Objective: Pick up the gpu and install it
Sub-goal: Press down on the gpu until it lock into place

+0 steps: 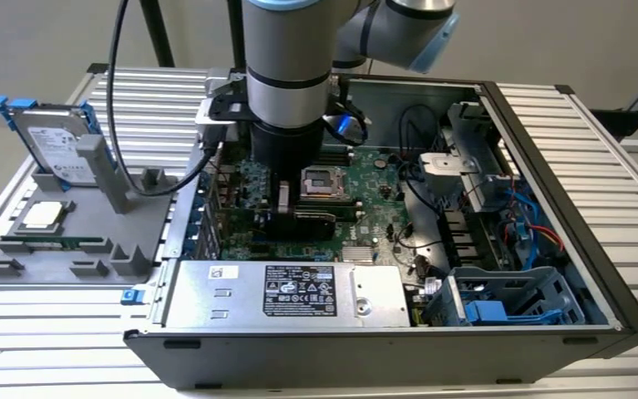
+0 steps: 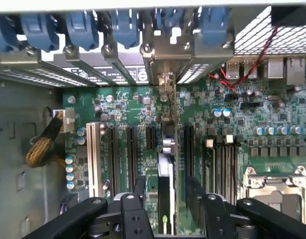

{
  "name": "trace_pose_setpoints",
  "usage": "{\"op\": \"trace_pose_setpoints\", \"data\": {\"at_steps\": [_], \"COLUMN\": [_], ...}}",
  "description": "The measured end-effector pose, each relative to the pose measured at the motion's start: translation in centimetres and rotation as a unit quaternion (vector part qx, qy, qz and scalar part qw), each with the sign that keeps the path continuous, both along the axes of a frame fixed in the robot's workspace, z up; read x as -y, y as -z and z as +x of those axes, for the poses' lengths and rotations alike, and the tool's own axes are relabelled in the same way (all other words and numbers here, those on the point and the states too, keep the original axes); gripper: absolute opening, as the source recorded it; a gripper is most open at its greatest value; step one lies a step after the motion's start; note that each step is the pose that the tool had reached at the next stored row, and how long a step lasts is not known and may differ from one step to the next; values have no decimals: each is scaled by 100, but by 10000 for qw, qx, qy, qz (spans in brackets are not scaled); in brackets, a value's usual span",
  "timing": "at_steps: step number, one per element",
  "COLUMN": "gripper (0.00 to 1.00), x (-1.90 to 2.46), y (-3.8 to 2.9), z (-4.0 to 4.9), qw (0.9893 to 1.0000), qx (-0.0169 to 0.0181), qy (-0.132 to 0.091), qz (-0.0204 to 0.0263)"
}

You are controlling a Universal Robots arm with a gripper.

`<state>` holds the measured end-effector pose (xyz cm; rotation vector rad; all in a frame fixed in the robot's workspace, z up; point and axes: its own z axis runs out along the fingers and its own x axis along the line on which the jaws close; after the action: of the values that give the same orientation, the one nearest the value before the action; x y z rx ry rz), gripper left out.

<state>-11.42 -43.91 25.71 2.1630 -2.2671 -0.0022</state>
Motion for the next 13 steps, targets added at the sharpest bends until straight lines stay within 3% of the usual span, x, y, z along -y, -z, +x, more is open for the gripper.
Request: {"op": "trace_pose_setpoints", "data": {"at_steps": [6, 9, 10, 13], "gripper": [100, 100, 0, 0], "x": [0, -1, -1, 0], "y": [-260, -275, -274, -277], "z": [0, 0, 1, 0], "qw": [10000, 10000, 10000, 10000], "qx": [1, 1, 2, 1], "qy": [-1, -1, -1, -1], "qz": [1, 2, 3, 1]}}
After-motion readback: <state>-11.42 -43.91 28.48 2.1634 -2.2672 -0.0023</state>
